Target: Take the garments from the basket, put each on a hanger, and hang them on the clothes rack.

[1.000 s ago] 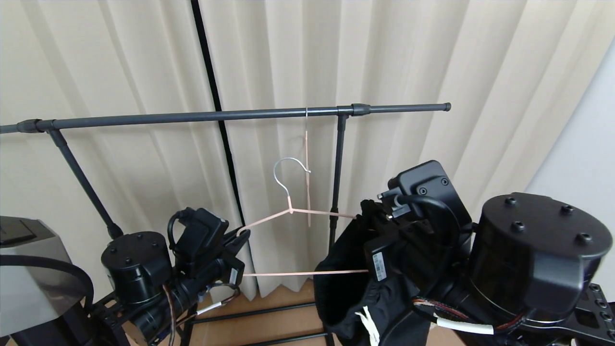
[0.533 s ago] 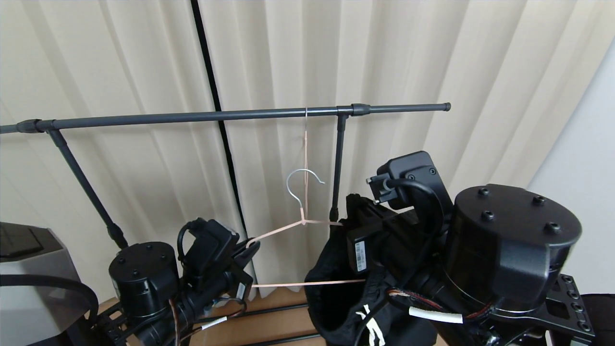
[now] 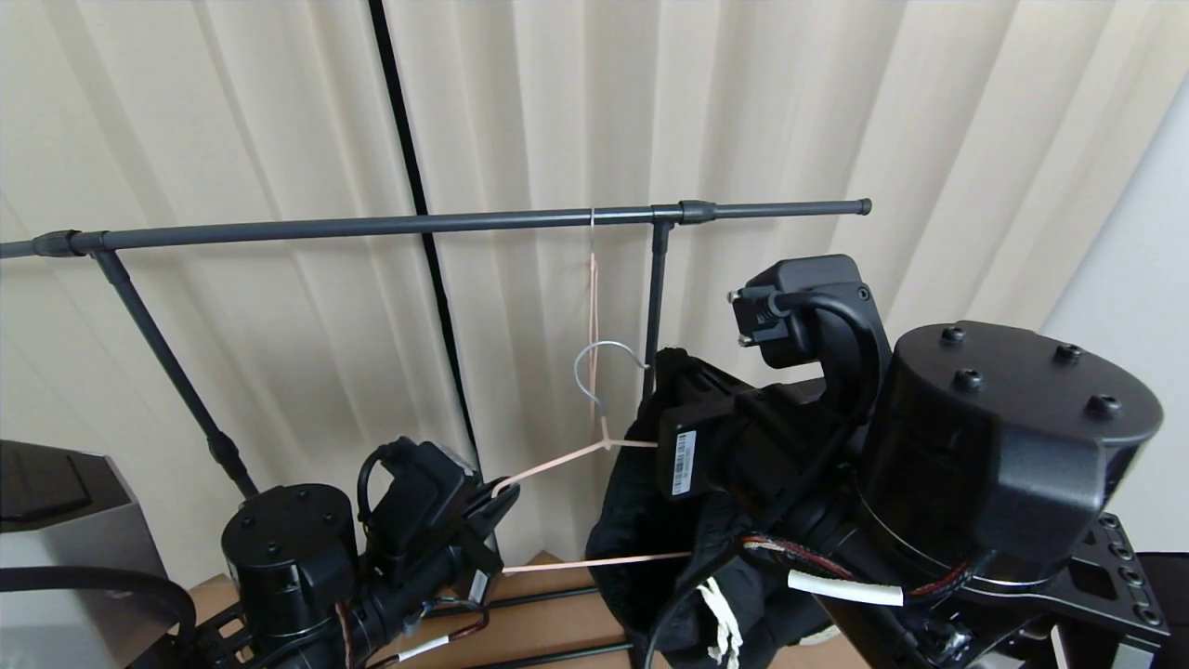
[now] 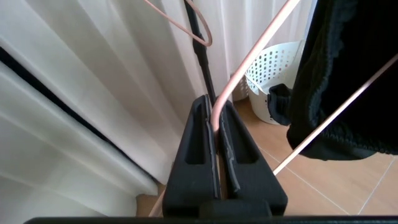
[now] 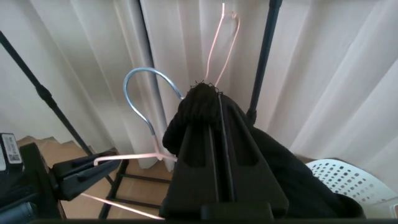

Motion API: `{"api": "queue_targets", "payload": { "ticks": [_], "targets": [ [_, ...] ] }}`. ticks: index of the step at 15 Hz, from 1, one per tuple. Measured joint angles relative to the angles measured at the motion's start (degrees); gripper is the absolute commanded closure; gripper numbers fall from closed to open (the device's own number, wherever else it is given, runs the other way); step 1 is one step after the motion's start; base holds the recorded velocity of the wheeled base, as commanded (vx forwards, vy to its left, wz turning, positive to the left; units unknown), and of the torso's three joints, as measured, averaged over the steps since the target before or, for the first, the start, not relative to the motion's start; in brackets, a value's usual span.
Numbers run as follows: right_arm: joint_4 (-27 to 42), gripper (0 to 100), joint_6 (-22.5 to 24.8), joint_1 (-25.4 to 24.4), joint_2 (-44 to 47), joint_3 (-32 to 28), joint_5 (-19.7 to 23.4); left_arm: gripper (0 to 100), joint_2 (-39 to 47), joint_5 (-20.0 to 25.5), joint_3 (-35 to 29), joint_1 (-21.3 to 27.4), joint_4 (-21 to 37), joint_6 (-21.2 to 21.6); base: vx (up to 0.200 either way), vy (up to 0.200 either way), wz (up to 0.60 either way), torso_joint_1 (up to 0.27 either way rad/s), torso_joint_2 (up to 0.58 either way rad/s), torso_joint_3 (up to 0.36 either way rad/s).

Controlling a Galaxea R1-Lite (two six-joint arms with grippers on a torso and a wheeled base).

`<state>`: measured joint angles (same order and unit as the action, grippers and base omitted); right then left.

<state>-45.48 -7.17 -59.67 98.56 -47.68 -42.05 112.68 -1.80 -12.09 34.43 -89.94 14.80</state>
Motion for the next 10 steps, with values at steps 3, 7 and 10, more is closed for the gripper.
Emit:
{"api": "queue_targets", "payload": {
  "ticks": [3, 7, 10],
  "targets": [
    [-0.11, 100, 0.13, -0.05, 0.06, 1.02, 0.26, 100, -0.48, -0.07, -0.48, -0.28, 0.04, -0.38, 0.0, 0.0, 0.0, 0.0, 0.0, 0.0],
    [-0.46, 100, 0.13, -0.06, 0.33, 2.06, 0.28, 100, -1.9, 0.02, -1.1, -0.39, 0.11, -3.28, 0.0, 0.0, 0.0, 0.0, 0.0, 0.0],
    [-0.68, 100, 0.13, -0.02, 0.48, 2.34, 0.23, 100, -3.08, 0.17, -1.62, -0.39, 0.06, -4.71, 0.0, 0.0, 0.0, 0.0, 0.0, 0.0]
  ]
}}
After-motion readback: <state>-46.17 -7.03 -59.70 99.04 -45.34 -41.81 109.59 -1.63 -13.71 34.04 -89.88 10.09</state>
